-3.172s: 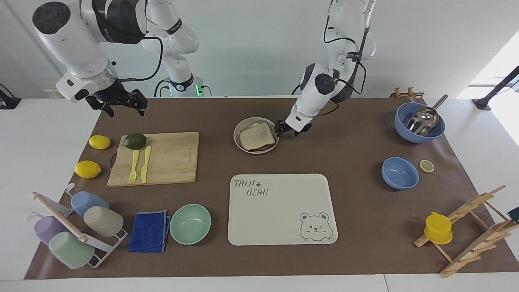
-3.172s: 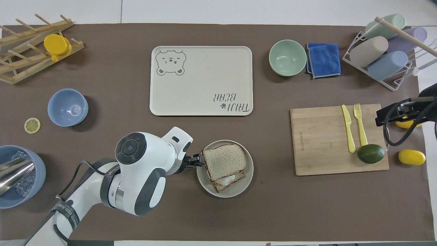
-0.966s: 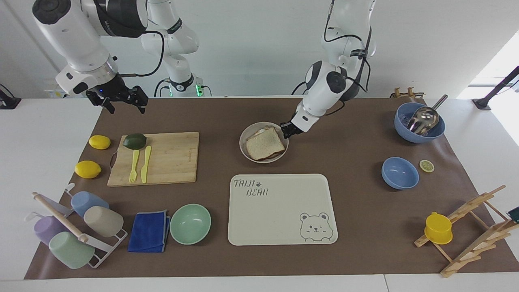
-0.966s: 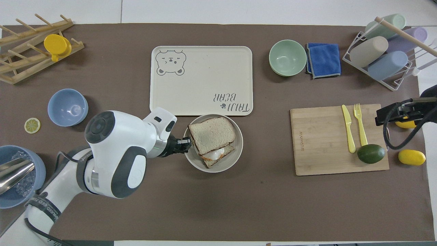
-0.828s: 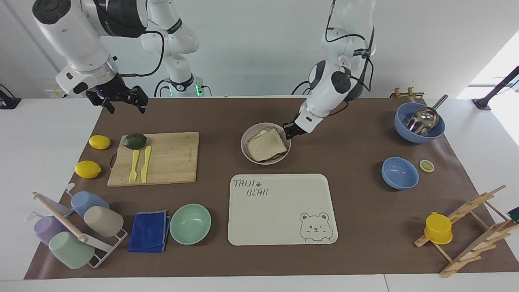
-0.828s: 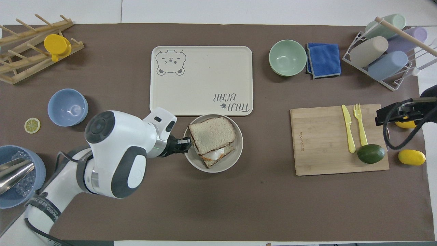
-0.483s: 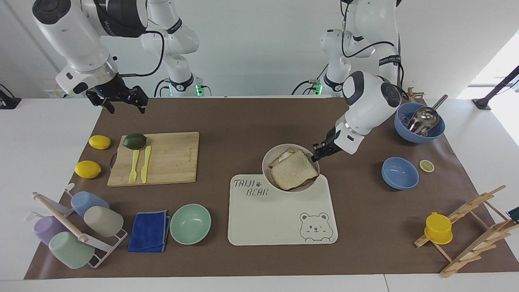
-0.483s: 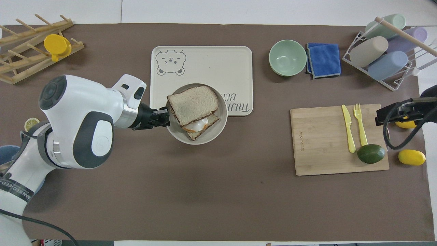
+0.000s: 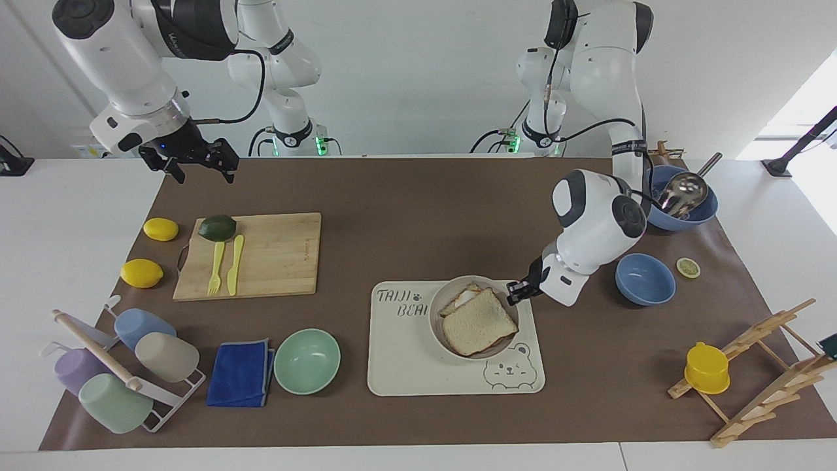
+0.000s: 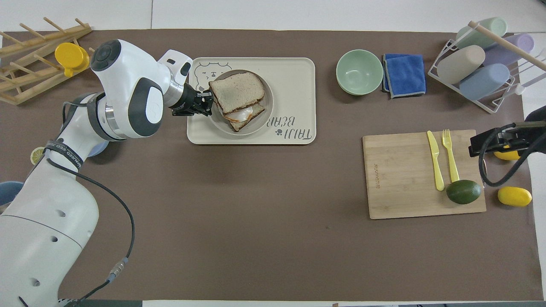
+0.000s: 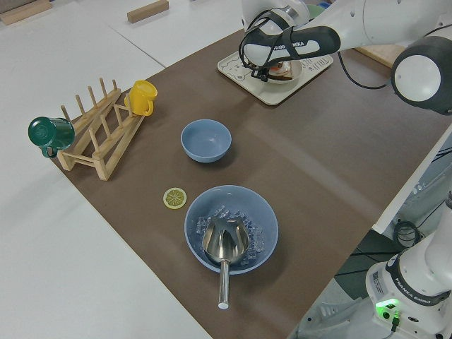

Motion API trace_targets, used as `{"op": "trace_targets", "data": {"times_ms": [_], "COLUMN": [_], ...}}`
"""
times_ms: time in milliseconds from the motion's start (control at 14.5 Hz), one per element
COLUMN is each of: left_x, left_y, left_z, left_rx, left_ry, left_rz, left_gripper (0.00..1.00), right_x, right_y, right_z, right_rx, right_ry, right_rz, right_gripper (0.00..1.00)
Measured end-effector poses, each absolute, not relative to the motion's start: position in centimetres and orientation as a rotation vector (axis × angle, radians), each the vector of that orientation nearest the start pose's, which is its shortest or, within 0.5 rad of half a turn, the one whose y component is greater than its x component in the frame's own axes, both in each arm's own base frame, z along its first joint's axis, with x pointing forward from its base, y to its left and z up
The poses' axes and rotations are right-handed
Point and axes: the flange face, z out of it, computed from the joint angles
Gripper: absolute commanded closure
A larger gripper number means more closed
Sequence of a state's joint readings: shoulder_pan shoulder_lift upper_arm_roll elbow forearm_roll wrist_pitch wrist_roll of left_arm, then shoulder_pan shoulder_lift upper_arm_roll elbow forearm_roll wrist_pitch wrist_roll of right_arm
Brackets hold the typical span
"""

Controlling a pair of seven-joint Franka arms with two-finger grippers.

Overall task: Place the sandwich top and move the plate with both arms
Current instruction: 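Slide the plate with the left gripper onto the bear tray, then open the left gripper and pull it back from the plate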

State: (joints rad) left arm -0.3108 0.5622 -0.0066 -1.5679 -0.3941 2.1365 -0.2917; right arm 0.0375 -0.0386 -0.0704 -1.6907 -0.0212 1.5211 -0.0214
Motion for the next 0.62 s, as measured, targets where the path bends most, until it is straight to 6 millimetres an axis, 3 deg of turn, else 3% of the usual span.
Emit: {"op": "trace_targets", "data": {"times_ms": [69,138,414,621], "left_x": [65.8,65.9,66.2,66.9], "left_y": [-23.4,-23.4,-23.2,-21.7], "left_z": [32.1,32.1,32.8,34.9], "left_rx": [-3.447,-3.448,-3.453,-3.451], "left_ry": [-0.32,-0.319,-0.316,-0.335], "left_rz": [0.16,0.156,0.132,0.083], "left_gripper": [1.0,0.01,0.0,0.0], "right_x": [53.3,53.3,53.3,53.3], "right_y": [-2.1,-2.1,-2.1,-2.1], "right_z": [58.5,58.5,58.5,58.5], "right_rx": [-3.15,-3.15,-3.15,-3.15], "right_ry": [0.017,0.017,0.017,0.017], "right_rz": [0.207,0.207,0.207,0.207], "right_gripper": [0.0,0.0,0.0,0.0]}}
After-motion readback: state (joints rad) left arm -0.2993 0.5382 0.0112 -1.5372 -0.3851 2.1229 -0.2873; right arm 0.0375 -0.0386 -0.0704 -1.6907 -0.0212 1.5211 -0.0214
